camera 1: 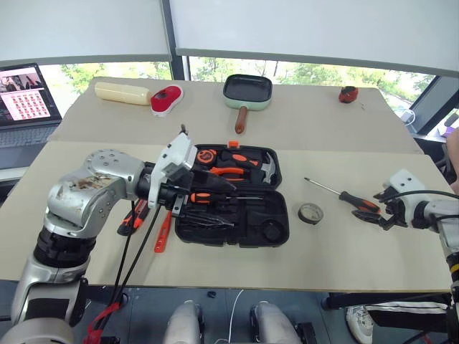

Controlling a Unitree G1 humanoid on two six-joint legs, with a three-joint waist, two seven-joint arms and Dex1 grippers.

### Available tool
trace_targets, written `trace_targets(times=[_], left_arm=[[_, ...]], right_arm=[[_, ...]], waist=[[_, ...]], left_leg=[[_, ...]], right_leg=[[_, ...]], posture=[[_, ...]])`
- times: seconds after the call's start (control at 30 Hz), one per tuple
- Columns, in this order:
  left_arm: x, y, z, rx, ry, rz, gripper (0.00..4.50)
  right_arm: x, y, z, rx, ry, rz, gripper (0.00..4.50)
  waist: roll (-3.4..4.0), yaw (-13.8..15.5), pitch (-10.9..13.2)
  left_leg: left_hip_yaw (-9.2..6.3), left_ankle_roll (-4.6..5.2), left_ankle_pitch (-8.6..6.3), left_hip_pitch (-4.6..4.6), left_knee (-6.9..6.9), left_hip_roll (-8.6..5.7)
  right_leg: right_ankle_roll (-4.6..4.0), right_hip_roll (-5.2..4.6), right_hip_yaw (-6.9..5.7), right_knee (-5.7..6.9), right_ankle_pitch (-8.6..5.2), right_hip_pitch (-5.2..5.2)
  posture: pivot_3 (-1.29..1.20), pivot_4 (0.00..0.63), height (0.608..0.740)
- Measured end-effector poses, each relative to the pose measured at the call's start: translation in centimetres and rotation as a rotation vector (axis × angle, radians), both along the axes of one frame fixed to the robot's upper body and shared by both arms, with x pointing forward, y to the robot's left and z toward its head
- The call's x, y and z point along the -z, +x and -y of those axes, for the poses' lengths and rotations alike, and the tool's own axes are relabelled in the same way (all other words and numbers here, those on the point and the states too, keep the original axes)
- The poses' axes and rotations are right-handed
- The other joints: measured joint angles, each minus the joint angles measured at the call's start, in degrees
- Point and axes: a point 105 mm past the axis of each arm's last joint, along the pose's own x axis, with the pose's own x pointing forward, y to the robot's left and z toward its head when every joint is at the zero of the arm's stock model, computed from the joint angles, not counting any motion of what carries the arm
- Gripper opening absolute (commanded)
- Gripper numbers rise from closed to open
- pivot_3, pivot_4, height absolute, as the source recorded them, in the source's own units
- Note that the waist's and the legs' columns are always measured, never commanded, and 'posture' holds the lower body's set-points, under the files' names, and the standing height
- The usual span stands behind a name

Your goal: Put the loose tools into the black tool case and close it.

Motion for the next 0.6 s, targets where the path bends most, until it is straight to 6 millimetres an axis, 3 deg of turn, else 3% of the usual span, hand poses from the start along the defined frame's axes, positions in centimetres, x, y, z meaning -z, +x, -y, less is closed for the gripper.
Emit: trace_targets(times=[0.17,0.27,0.5,0.6], left_arm=[[-0.1,0.1,0.0,-0.006,-0.005,0.019,4.50],[-0.1,0.1,0.0,-0.006,-0.005,0.020,4.50],[0.0,0.2,-0.2,-0.008,0.001,0.018,4.50],[0.4,0.4,-1.2,-0.035,0.035,0.000,4.50]], right_arm=[[0.3,0.0,-0.4,-0.025,0.021,-0.009,1.97],[0.4,-0.1,-0.5,-0.025,0.038,-0.015,1.10],[-0.2,-0.7,-1.0,-0.031,0.126,-0.027,1.01],[-3.5,-0.8,-5.1,-0.209,0.166,0.021,1.01]], waist=[[-0.01,-0.1,0.0],[-0.01,0.0,0.0],[0.03,0.0,0.0],[0.27,-0.8,0.2]], left_leg=[[0.00,0.00,0.00,0.02,0.01,0.00],[0.00,0.00,0.00,0.01,0.01,-0.01],[0.00,0.00,0.00,-0.10,0.00,-0.01],[0.01,0.00,0.00,-0.07,-0.05,0.00]], right_leg=[[0.01,0.00,0.00,0.00,0.01,0.02],[0.02,0.00,0.00,0.00,0.01,0.02],[0.02,0.00,0.02,0.01,0.01,-0.10],[0.02,0.05,0.16,0.07,0.01,-0.21]], posture=[[0.00,0.150,0.740],[0.00,0.150,0.740],[0.00,0.150,0.740],[0.00,0.150,0.740]])
